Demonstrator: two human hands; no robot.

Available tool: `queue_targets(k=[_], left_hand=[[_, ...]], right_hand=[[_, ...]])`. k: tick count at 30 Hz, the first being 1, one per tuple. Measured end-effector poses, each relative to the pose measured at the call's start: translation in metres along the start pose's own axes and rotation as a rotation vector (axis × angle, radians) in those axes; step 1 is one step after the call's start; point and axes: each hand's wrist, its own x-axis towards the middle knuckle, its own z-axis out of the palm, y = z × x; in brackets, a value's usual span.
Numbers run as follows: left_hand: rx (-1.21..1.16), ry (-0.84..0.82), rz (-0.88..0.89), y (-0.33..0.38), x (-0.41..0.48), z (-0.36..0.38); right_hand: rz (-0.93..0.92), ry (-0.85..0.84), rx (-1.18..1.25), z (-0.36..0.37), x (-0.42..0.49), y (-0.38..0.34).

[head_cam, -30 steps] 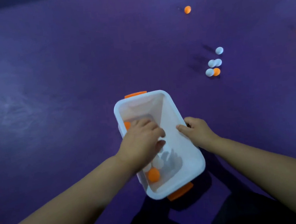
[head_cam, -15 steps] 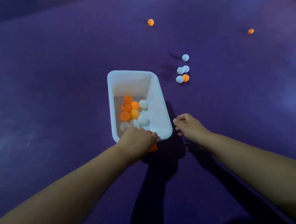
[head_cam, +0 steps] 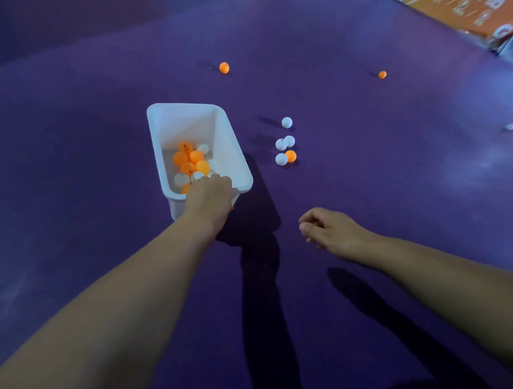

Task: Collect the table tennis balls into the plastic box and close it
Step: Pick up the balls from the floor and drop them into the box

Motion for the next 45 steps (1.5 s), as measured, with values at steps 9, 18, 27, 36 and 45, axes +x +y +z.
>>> queue_targets(k=[9, 18, 27, 36, 45], left_hand=[[-0.081, 0.135, 0.064, -0.006, -0.007, 0.0], [-0.117, 0.287, 0.129, -0.01, 0.033, 0.017], [-0.077, 0.247, 0.29, 0.022, 0.13, 0.023], [0.039, 0.028, 0.185, 0.048, 0.203, 0.027], [-0.199, -0.395, -0.154, 0.125, 0.26, 0.08]], right_hand=[[-0.126, -0.019, -0.377, -0.051, 0.02, -0.037], [-0.149, -0.052, -0.533, -0.057, 0.142, -0.009], [-0.135, 0.012, -0.423, -0.074, 0.279, 0.069], [-0.283, 0.147, -0.444, -0.074, 0.353, 0.125], [-0.332, 0.088, -0.354, -0.075, 0.378, 0.149]])
